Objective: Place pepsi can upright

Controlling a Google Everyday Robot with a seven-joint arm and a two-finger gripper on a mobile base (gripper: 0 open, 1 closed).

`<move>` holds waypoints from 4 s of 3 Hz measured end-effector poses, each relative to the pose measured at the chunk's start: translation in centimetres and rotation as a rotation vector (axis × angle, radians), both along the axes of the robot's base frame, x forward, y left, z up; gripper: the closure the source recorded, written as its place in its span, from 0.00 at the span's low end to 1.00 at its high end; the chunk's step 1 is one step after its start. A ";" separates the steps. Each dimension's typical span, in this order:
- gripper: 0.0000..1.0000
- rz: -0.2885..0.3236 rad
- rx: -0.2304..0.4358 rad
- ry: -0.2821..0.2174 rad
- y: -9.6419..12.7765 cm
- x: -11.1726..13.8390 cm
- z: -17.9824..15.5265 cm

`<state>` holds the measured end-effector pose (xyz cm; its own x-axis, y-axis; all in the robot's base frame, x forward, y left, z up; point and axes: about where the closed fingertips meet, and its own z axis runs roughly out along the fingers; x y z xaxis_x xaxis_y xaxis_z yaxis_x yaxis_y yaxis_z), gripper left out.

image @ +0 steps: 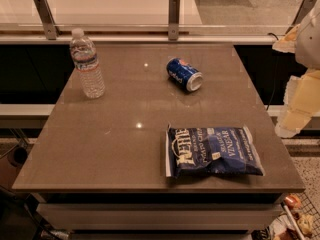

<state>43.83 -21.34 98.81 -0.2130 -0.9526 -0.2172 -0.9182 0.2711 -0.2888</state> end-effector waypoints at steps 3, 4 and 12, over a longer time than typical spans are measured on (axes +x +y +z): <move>0.00 -0.020 0.040 -0.012 0.6 1.0 0.6; 0.00 -0.058 0.112 -0.022 1.6 2.5 1.1; 0.00 -0.635 0.375 0.038 7.3 19.4 -2.4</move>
Offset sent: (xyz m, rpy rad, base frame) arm 0.0090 0.0011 0.0017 0.0325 -0.0069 -0.0212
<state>63.26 -14.02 96.40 -0.7125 -0.5062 -0.4860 -0.5587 0.8282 -0.0434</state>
